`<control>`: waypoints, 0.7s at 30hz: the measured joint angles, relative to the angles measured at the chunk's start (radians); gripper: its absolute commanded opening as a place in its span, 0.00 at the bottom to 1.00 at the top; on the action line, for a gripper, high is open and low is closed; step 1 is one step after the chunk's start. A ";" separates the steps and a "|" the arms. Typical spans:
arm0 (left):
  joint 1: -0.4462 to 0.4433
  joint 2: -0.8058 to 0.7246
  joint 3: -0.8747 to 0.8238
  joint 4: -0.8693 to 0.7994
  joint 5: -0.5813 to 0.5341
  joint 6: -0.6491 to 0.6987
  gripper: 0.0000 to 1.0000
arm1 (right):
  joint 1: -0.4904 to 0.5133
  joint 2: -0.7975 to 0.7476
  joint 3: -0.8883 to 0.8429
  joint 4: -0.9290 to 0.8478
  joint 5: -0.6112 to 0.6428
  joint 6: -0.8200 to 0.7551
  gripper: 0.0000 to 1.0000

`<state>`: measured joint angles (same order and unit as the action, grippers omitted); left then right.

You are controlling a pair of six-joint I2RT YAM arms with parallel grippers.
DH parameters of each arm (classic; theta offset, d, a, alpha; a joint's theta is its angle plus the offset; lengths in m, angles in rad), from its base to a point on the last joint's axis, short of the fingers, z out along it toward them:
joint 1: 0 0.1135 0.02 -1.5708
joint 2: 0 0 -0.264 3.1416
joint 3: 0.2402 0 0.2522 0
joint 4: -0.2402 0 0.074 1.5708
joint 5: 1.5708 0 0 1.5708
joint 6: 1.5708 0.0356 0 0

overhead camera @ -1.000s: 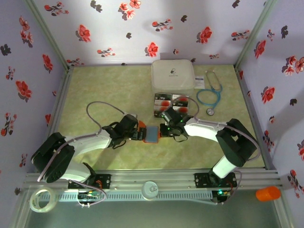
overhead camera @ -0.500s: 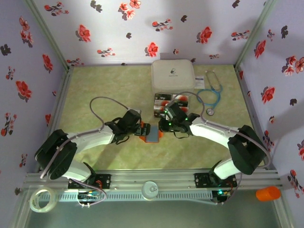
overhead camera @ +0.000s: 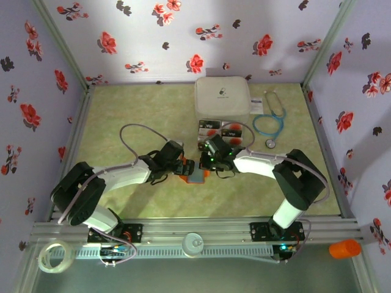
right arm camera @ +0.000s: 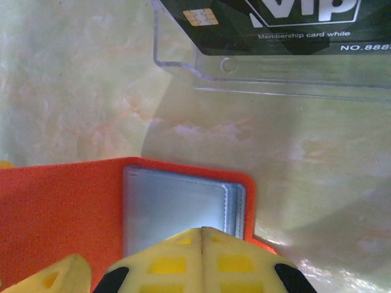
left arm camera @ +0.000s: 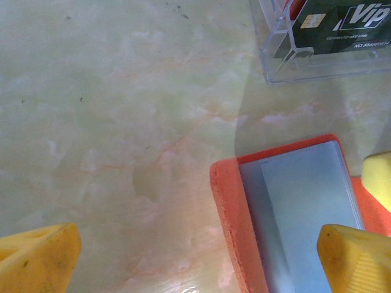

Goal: Put the credit cards into the card holder
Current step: Move the card holder to the center of the table, then press the card holder at the center of the table.

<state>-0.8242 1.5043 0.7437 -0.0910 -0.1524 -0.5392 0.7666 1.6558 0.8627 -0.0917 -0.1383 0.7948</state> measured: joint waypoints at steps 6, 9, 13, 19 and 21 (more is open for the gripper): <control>0.007 -0.014 0.000 -0.010 -0.001 0.000 1.00 | 0.000 0.030 0.001 0.021 -0.003 0.003 0.05; 0.011 -0.063 0.005 -0.038 0.000 -0.001 1.00 | 0.000 0.029 0.000 0.028 -0.003 0.003 0.05; 0.011 -0.131 0.053 -0.064 0.016 -0.010 1.00 | 0.000 0.012 -0.014 0.037 -0.003 0.003 0.05; 0.009 -0.156 0.126 -0.030 0.097 -0.069 1.00 | -0.002 -0.025 -0.033 0.043 -0.003 0.003 0.05; 0.005 -0.154 0.129 -0.007 0.125 -0.098 1.00 | -0.003 -0.028 -0.036 0.044 -0.003 0.003 0.05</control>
<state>-0.8192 1.3506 0.8726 -0.0982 -0.0277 -0.6376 0.7639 1.6276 0.8268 -0.0475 -0.1417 0.7982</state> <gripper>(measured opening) 0.996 0.063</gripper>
